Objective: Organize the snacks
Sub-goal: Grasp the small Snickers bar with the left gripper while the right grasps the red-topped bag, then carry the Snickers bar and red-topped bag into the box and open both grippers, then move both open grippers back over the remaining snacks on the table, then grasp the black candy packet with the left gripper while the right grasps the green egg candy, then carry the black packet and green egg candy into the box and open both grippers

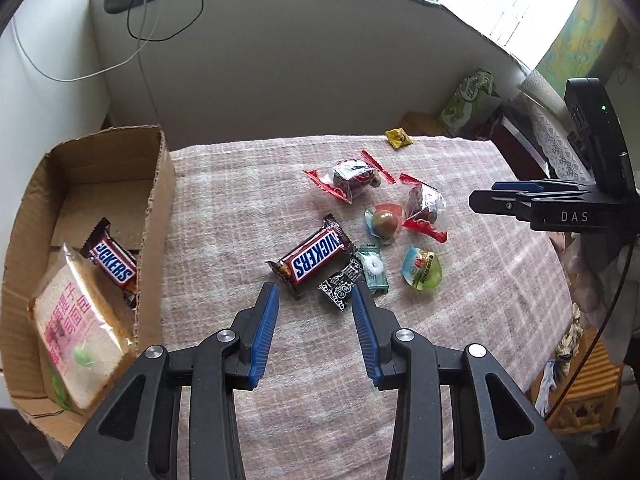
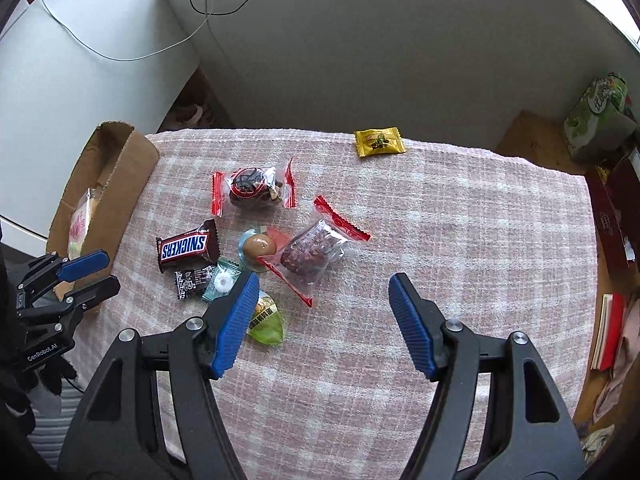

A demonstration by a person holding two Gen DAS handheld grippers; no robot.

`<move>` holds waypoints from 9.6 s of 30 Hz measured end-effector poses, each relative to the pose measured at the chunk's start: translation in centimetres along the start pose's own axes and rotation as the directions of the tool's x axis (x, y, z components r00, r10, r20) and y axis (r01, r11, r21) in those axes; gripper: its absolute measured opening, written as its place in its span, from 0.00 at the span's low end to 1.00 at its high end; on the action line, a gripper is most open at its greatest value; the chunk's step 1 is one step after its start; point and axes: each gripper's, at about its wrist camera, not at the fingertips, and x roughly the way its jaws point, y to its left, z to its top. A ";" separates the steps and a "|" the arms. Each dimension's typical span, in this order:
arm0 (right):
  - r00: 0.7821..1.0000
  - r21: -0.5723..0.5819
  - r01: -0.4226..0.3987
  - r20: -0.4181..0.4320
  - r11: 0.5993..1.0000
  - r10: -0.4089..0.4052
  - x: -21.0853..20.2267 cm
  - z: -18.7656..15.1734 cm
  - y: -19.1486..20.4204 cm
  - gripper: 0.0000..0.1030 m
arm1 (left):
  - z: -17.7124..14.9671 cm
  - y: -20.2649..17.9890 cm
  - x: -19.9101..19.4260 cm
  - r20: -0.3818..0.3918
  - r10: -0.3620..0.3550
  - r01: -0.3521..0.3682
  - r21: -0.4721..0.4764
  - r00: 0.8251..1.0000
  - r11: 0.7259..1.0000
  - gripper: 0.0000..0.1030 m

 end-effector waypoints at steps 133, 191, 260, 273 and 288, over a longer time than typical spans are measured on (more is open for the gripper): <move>0.972 -0.300 -0.231 -0.037 0.926 0.230 6.1 10.5 27.1 0.52 | 1.5 18.3 -5.7 0.094 0.224 -0.179 -0.347 0.970 0.920 0.41; 0.996 -0.324 -0.090 -0.051 0.942 0.077 4.6 -5.6 6.2 0.62 | -0.8 -3.3 6.8 -0.141 0.015 0.021 0.247 0.990 0.969 0.33; 0.979 -0.526 -0.145 0.047 0.838 0.198 0.0 -0.4 20.8 0.36 | -4.2 8.4 -6.8 0.106 0.128 -0.116 -0.118 0.986 0.986 0.24; 0.974 -0.593 -0.179 0.008 0.785 0.227 2.3 2.1 27.5 0.36 | -7.0 14.1 -9.0 0.098 0.215 -0.187 -0.238 0.972 0.953 0.24; 0.976 -0.586 -0.194 -0.032 0.787 0.216 5.9 3.2 31.2 0.38 | -7.5 16.7 -9.4 0.088 0.250 -0.212 -0.310 0.964 0.927 0.24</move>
